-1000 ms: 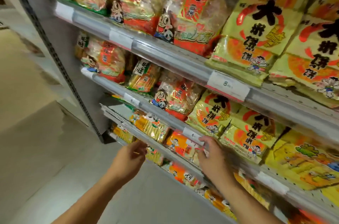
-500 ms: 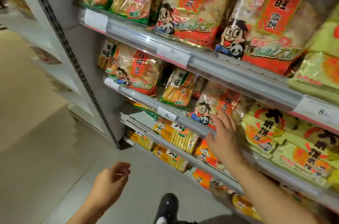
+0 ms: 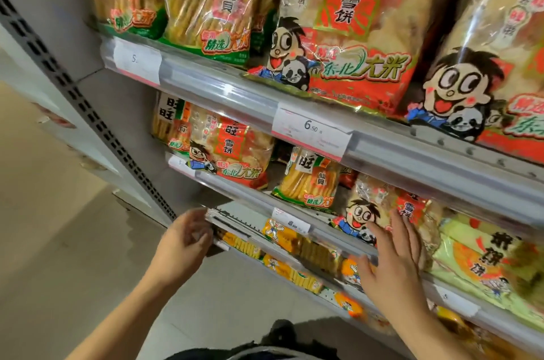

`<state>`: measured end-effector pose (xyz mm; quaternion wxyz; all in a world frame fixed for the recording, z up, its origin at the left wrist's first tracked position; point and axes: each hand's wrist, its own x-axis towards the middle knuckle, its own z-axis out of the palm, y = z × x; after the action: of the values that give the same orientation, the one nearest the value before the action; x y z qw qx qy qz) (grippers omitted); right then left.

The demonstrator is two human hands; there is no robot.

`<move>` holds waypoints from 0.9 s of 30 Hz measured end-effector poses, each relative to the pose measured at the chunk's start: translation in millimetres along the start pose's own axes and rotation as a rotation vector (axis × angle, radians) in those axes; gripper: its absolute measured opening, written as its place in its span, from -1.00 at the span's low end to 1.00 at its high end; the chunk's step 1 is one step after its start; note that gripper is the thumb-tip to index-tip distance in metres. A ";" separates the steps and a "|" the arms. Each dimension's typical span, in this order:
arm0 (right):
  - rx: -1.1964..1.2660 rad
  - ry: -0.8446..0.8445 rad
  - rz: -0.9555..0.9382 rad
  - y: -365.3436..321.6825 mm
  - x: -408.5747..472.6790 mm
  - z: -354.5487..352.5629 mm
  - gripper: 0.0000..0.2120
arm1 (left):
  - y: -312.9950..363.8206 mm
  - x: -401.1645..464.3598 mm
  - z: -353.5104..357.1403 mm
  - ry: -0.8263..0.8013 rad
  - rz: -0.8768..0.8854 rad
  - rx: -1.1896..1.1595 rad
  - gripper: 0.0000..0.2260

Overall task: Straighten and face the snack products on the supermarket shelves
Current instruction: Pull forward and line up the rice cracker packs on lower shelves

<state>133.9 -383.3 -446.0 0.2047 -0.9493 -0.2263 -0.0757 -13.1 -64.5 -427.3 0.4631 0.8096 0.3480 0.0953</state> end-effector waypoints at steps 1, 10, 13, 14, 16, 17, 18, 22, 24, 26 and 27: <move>0.019 0.020 -0.017 -7.0 2.8 -0.1 -0.53 | 4.3 11.6 -3.6 0.016 0.034 0.010 -0.62; 0.596 -0.040 0.421 -95.9 75.6 24.7 -0.25 | 41.2 118.5 -44.9 -0.008 0.202 0.092 -0.09; 0.658 -0.027 0.570 -112.1 88.8 33.2 -0.14 | 39.6 135.8 -48.0 -0.063 0.212 0.073 -0.06; 0.646 -0.015 0.601 -116.4 91.6 34.1 -0.11 | 38.5 139.7 -48.8 -0.079 0.221 0.061 -0.05; 0.610 0.008 0.663 -122.2 96.3 36.2 -0.05 | 36.4 144.3 -49.6 -0.103 0.239 0.052 -0.06; 0.602 0.017 0.696 -123.4 97.9 37.4 -0.02 | 35.7 145.9 -49.5 -0.106 0.249 0.058 -0.09; 0.602 0.019 0.722 -123.6 99.5 37.9 0.00 | 35.6 147.3 -48.7 -0.105 0.260 0.072 -0.12; 0.628 0.011 0.771 -126.7 103.1 38.2 -0.08 | 38.5 152.2 -48.5 -0.098 0.313 0.115 -0.37; 0.620 0.016 0.784 -124.8 105.4 38.3 -0.13 | 40.7 153.1 -48.2 -0.110 0.320 0.081 -0.47; 0.639 0.010 0.806 -119.4 108.1 39.2 -0.12 | 43.1 150.6 -47.7 -0.141 0.310 0.007 -0.50; 0.659 0.005 0.816 -116.9 109.2 38.9 -0.11 | 44.2 149.1 -47.7 -0.143 0.311 -0.019 -0.50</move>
<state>178.8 -228.2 -413.9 0.5058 -0.8454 0.1504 0.0832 95.5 50.7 -389.9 0.4738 0.8540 0.1838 0.1112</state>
